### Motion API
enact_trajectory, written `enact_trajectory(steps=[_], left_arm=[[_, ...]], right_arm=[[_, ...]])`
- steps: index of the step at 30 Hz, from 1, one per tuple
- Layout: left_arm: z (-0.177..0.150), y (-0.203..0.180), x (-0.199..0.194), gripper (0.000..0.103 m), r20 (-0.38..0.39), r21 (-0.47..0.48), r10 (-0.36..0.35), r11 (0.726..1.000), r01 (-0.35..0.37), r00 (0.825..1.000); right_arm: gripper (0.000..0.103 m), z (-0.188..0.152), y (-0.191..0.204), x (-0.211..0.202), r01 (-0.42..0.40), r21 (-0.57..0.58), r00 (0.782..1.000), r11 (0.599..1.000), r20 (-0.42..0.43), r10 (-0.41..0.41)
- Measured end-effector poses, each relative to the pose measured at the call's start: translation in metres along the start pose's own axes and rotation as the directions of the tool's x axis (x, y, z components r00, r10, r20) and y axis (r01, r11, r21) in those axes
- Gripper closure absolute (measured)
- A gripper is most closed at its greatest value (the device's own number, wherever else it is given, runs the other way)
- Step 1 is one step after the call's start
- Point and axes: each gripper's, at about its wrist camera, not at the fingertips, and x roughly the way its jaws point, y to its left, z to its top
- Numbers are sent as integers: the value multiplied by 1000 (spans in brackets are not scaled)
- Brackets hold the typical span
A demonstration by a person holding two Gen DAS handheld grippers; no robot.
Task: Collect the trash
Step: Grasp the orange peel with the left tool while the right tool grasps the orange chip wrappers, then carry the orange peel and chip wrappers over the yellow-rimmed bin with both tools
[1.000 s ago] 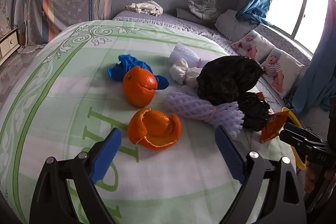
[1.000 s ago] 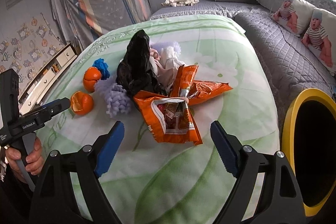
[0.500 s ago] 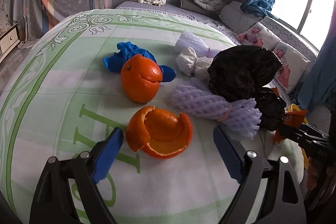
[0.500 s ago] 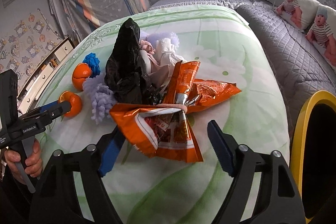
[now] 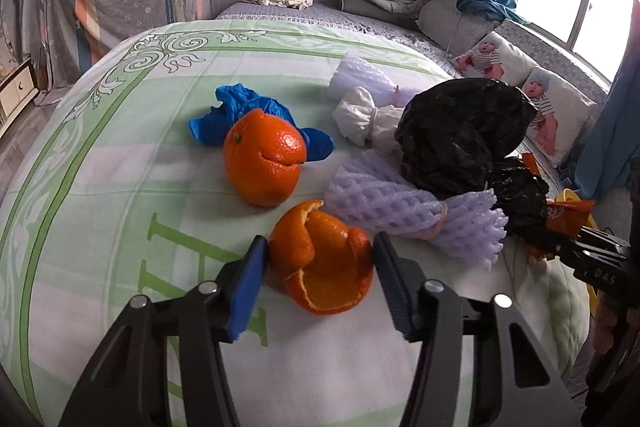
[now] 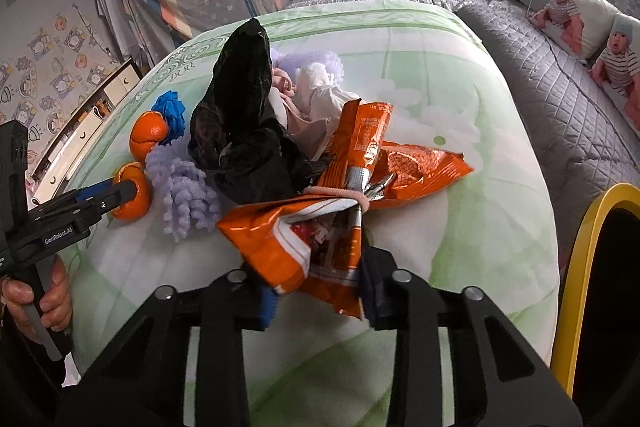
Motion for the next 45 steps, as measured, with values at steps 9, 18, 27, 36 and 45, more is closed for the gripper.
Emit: enact_trajectory(steps=[9, 18, 27, 36, 45], left_arm=[[-3, 1, -9, 59, 9, -23, -25, 999, 25, 1000], [-7, -1, -38, 59, 73, -41, -48, 998, 51, 996], [-12, -9, -63, 59, 116, -29, -65, 997, 69, 991], [-13, -21, -83, 59, 152, -12, -77, 997, 80, 985], [-9, -32, -101, 59, 192, -2, -101, 995, 103, 976]], right_arm=[[80, -1, 8, -8, -28, -17, 1000, 999, 9, 28], [80, -8, 16, -42, -56, -28, 997, 998, 53, 58], [80, -27, 12, -61, -32, -28, 998, 999, 52, 33], [80, -38, -5, -91, 12, 18, 993, 1000, 119, -14], [80, -34, -12, -124, 31, 32, 980, 999, 197, -36]])
